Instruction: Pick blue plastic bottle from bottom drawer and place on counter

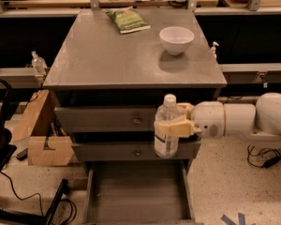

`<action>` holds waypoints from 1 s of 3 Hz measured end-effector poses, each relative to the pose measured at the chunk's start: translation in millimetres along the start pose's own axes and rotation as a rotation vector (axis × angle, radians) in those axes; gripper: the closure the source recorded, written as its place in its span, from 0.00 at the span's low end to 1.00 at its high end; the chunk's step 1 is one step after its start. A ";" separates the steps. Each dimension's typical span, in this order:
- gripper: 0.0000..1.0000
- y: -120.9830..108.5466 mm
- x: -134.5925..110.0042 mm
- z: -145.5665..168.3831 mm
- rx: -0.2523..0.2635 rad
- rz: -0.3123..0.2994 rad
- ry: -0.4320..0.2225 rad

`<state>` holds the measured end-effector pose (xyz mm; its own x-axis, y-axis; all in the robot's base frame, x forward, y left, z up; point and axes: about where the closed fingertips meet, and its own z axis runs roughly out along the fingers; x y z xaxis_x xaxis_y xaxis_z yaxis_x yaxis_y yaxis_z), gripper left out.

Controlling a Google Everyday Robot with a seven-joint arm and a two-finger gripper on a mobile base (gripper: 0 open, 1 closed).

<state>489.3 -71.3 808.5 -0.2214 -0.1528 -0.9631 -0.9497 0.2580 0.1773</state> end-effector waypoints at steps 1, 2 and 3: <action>1.00 -26.7 -54.4 -22.6 0.146 0.086 0.002; 1.00 -56.9 -95.6 -41.2 0.233 0.087 -0.004; 1.00 -59.6 -103.9 -32.2 0.218 0.075 -0.006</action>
Offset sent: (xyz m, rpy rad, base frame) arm 0.1003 -0.0645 0.1265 -0.0501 0.0286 -0.3389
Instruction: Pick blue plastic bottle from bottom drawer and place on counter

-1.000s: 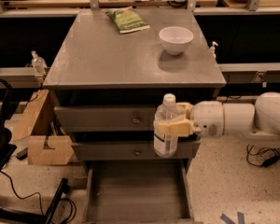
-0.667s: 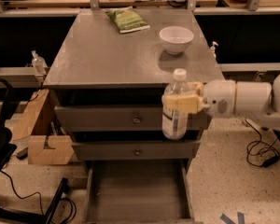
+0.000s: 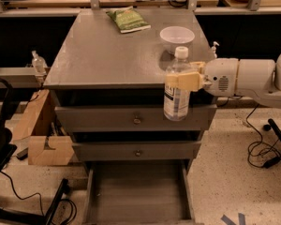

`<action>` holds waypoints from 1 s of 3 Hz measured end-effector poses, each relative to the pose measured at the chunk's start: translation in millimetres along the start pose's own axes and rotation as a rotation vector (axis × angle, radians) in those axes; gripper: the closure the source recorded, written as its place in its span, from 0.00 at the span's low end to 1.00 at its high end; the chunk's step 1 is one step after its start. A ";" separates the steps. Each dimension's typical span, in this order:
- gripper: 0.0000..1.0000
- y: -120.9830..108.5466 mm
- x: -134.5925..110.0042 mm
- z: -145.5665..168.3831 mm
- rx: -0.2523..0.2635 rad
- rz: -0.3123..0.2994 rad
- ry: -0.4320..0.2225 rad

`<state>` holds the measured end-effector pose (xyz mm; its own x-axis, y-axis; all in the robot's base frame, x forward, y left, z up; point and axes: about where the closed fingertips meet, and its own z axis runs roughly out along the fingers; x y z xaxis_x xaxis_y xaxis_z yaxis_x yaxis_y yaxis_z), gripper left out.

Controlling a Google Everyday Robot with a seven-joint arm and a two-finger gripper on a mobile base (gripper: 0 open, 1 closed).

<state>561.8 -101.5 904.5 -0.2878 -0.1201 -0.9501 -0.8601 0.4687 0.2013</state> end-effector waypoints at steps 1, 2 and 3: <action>1.00 -6.2 -47.3 26.6 0.013 -0.045 -0.028; 1.00 -9.7 -111.7 60.9 0.038 -0.098 -0.069; 1.00 -23.6 -185.0 117.9 0.067 -0.141 -0.132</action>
Offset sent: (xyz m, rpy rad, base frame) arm 0.1216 0.1151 0.1689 0.0220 -0.2223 -0.0665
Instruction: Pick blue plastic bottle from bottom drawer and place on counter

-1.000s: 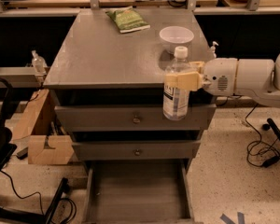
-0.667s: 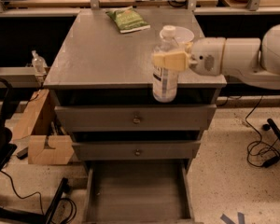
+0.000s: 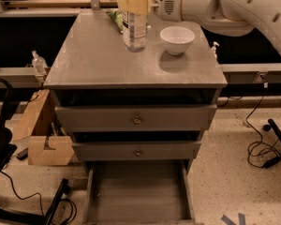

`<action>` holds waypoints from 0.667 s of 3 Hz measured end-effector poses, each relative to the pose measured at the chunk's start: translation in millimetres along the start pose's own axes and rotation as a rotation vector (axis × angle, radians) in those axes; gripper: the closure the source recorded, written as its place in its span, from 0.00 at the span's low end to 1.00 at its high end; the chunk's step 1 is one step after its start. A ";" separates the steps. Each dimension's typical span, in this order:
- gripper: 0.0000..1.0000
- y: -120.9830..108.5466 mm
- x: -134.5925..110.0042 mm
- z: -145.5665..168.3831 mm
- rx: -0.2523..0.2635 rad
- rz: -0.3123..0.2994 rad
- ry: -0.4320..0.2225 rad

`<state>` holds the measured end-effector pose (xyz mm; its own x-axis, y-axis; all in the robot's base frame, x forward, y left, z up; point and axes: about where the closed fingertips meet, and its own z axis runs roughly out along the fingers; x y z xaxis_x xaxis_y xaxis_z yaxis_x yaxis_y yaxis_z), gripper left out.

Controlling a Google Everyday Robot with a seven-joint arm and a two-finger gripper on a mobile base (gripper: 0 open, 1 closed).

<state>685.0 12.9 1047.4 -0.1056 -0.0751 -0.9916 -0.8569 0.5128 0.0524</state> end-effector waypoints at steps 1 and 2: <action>1.00 -8.7 -17.2 46.7 -0.015 0.012 -0.010; 1.00 -15.1 -9.6 94.3 -0.050 0.053 0.028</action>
Offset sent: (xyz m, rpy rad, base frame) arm 0.0979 0.1141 -0.0199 -0.0048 0.1436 0.0802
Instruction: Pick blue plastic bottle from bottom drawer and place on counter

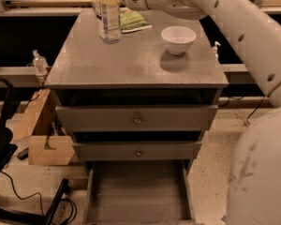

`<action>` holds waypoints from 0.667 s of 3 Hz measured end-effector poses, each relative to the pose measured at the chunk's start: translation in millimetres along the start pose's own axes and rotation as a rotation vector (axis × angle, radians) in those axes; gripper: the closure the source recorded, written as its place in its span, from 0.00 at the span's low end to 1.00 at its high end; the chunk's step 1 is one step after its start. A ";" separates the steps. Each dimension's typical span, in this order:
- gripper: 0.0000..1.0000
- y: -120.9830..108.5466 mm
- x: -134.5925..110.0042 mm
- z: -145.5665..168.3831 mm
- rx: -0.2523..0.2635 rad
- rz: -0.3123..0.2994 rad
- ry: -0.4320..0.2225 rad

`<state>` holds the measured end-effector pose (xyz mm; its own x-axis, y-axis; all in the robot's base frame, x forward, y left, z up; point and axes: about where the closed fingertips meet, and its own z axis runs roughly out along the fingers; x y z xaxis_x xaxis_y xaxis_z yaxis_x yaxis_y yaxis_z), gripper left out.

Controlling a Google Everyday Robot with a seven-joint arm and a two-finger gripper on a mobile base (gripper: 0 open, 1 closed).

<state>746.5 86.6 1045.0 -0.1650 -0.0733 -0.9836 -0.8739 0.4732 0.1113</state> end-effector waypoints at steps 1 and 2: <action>1.00 3.1 -2.7 5.1 -0.006 0.001 -0.003; 1.00 0.0 7.1 13.8 0.022 -0.029 0.013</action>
Offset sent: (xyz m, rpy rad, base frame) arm 0.0182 0.0138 -0.0256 -0.0806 -0.0618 -0.0747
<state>751.6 98.2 1036.1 -0.1453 -0.0984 -0.9845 -0.8680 0.4903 0.0791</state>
